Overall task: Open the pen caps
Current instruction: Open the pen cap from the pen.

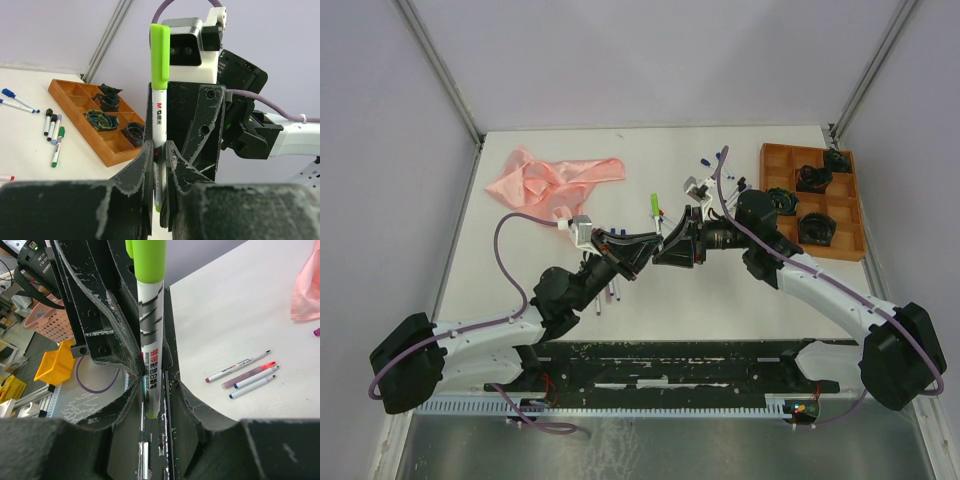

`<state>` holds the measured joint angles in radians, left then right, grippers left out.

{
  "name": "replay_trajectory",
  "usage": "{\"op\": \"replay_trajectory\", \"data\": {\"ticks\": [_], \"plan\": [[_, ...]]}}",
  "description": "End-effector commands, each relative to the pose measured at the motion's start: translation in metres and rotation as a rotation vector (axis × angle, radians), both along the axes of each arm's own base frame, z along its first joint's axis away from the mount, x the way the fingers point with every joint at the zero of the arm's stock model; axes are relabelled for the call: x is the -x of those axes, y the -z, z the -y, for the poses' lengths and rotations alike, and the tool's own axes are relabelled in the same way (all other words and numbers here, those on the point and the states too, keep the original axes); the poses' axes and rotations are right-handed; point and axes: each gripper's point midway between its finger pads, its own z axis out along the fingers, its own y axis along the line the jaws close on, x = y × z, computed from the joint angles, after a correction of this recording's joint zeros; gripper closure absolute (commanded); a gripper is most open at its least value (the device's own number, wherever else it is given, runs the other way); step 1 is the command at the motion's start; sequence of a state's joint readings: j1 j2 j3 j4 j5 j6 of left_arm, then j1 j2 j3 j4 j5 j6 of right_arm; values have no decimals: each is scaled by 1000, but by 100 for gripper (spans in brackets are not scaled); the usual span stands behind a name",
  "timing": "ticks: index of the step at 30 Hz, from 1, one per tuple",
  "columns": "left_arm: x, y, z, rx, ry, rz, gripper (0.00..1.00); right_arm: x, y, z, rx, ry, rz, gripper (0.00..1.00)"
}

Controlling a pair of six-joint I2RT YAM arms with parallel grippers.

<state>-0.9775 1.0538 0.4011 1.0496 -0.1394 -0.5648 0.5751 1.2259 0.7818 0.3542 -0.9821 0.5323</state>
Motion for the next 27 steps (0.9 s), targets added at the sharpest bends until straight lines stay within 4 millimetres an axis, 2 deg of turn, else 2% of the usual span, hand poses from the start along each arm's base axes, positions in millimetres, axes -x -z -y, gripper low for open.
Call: {"op": "replay_trajectory", "data": {"ticks": [1,20,24,27], "plan": [[5,-25,-2,93,21,17,97,-8,-24,0,-27,28,75,61],[4,-20,1,82,24,7,97,-8,-26,2,-30,29,70,65],[4,-19,1,79,22,7,96,-9,-27,2,-31,28,69,73],[4,-18,0,75,19,8,91,-8,-27,1,-31,21,68,88]]}}
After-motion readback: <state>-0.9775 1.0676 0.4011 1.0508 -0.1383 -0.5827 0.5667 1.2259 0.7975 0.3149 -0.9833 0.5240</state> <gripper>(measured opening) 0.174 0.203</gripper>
